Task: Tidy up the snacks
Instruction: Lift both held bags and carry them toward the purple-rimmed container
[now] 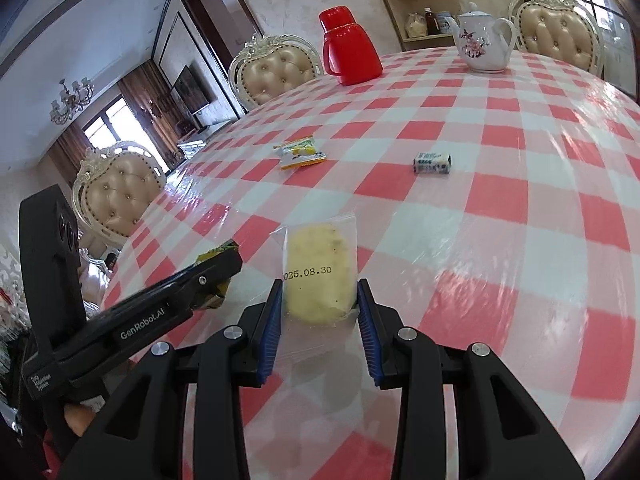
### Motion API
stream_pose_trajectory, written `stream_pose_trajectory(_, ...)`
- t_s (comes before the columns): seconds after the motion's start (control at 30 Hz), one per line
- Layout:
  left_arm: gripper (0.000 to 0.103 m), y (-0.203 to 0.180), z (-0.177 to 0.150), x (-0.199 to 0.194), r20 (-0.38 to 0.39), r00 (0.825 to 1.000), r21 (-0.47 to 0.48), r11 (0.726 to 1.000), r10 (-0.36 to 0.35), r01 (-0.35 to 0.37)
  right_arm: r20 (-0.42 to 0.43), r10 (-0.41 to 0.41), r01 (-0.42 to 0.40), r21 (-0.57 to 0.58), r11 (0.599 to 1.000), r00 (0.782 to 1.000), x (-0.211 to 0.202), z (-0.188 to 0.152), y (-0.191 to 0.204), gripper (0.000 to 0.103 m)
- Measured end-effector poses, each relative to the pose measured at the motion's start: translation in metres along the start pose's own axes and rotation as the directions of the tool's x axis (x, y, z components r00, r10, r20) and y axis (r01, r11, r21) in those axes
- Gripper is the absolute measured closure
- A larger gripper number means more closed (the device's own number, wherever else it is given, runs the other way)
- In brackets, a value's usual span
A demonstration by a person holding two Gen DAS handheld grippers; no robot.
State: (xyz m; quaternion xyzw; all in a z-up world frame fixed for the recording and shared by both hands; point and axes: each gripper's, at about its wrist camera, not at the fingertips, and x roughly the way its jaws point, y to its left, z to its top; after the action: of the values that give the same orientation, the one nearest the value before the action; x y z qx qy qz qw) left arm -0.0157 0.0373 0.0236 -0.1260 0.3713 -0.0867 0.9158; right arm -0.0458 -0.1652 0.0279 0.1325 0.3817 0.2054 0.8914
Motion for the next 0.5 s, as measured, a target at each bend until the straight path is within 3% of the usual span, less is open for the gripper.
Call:
stream_pose_trajectory(0.3,0.065,0.0,-0.029,-0.028,-0.038,0.996,-0.015,0.997,-0.081,0.08,-0.012,0.037,-0.037,-0.002,0.999,0.999,-0.011,-0.021,0.02,0.068)
stream_pose_trajectory(0.5,0.065,-0.005,-0.04,-0.072,0.007,0.999,0.04,0.999,-0.031,0.031,-0.014,0.052,-0.053,-0.035,0.998,0.999,-0.021,-0.032,0.038,0.068)
